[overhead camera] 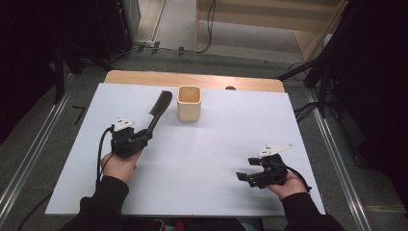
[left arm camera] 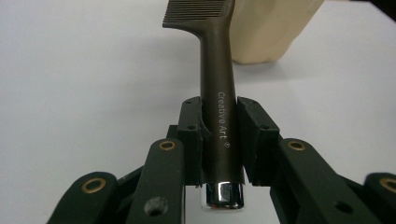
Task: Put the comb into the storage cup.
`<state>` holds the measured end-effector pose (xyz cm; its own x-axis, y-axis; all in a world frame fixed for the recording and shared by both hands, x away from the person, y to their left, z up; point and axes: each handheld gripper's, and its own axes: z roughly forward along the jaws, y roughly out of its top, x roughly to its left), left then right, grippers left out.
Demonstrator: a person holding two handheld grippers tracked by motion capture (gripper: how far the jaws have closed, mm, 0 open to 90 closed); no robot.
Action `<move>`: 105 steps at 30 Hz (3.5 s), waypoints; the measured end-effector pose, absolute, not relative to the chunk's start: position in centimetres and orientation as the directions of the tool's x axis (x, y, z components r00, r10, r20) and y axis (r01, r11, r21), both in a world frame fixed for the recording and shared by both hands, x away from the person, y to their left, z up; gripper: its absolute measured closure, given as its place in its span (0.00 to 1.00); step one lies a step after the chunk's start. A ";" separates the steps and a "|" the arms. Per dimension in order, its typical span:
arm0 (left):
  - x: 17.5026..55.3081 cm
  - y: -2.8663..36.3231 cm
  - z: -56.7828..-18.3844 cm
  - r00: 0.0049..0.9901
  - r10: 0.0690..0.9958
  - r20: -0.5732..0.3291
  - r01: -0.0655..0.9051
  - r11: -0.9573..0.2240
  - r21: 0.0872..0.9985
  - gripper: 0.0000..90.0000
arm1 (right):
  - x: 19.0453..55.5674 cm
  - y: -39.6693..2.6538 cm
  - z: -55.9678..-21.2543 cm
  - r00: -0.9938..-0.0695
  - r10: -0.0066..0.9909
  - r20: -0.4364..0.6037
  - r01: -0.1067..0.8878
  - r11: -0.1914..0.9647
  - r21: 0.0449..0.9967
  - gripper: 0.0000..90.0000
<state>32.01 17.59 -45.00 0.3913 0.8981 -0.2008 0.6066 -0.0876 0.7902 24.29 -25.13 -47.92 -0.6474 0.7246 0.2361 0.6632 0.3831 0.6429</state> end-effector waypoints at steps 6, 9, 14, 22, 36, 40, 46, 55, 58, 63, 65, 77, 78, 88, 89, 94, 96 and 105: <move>31.7 17.2 -44.0 0.398 0.896 -0.196 0.561 -0.069 0.825 0.81 | 24.3 -24.8 -47.6 -0.648 0.723 0.239 0.657 0.372 0.656 0.22; 31.5 16.9 -43.6 0.400 0.895 -0.200 0.539 -0.053 0.841 0.81 | 24.4 -24.7 -47.4 -0.646 0.724 0.240 0.652 0.360 0.667 0.22; 31.3 16.3 -43.2 0.404 0.893 -0.197 0.506 -0.039 0.862 0.81 | 24.5 -24.6 -46.9 -0.637 0.728 0.252 0.644 0.324 0.693 0.22; 31.0 15.4 -43.0 0.406 0.891 -0.204 0.453 -0.002 0.891 0.81 | 24.7 -23.5 -45.1 -0.628 0.732 0.265 0.629 0.277 0.726 0.22; 30.9 15.4 -43.5 0.411 0.888 -0.204 0.435 0.005 0.900 0.81 | 25.5 -20.2 -43.7 -0.633 0.738 0.234 0.605 0.284 0.744 0.21; 31.0 15.5 -43.7 0.407 0.888 -0.212 0.441 0.012 0.897 0.81 | 25.7 -19.4 -43.3 -0.613 0.769 0.179 0.587 0.293 0.754 0.21; 30.8 15.3 -43.8 0.406 0.890 -0.207 0.428 0.015 0.904 0.81 | 26.4 -18.5 -42.6 -0.603 0.774 0.191 0.581 0.262 0.771 0.22; 30.6 15.0 -44.2 0.399 0.894 -0.205 0.422 0.020 0.906 0.81 | 27.4 -17.1 -41.8 -0.598 0.770 0.222 0.586 0.232 0.776 0.23; 30.6 14.9 -44.4 0.394 0.897 -0.199 0.417 0.018 0.909 0.81 | 27.8 -16.6 -41.7 -0.601 0.764 0.235 0.596 0.232 0.768 0.24; 30.6 15.0 -44.5 0.383 0.901 -0.207 0.405 0.038 0.914 0.81 | 28.5 -15.7 -41.1 -0.610 0.756 0.237 0.588 0.232 0.775 0.24; 30.5 15.1 -44.5 0.383 0.902 -0.201 0.397 0.036 0.917 0.81 | 28.9 -15.3 -40.8 -0.613 0.753 0.238 0.584 0.229 0.779 0.24; 30.3 15.0 -44.7 0.395 0.899 -0.188 0.378 0.027 0.926 0.81 | 30.8 -12.6 -39.8 -0.628 0.739 0.245 0.574 0.227 0.787 0.25; 30.4 15.0 -44.7 0.398 0.898 -0.186 0.378 0.024 0.926 0.81 | 30.9 -12.3 -39.7 -0.629 0.740 0.240 0.573 0.232 0.786 0.25; 30.2 15.0 -44.7 0.401 0.893 -0.202 0.373 0.042 0.927 0.81 | 32.5 -10.2 -38.9 -0.630 0.742 0.229 0.576 0.249 0.779 0.25; 30.2 15.0 -44.7 0.402 0.893 -0.202 0.374 0.042 0.927 0.81 | 32.7 -10.1 -38.8 -0.629 0.743 0.227 0.574 0.248 0.780 0.25; 30.1 14.9 -44.6 0.405 0.892 -0.203 0.368 0.044 0.929 0.81 | 33.4 -9.4 -38.2 -0.624 0.746 0.233 0.577 0.238 0.781 0.25; 30.1 15.0 -44.6 0.404 0.892 -0.203 0.365 0.047 0.930 0.81 | 33.7 -9.2 -37.9 -0.623 0.747 0.233 0.577 0.238 0.782 0.25; 30.2 15.3 -44.5 0.398 0.895 -0.204 0.355 0.055 0.933 0.81 | 34.9 -8.1 -37.5 -0.615 0.753 0.236 0.579 0.227 0.783 0.25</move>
<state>30.20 15.30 -44.48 0.3977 0.8946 -0.2036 0.3550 0.0546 0.9333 34.92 -8.13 -37.49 -0.6146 0.7528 0.2359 0.5786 0.2269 0.7834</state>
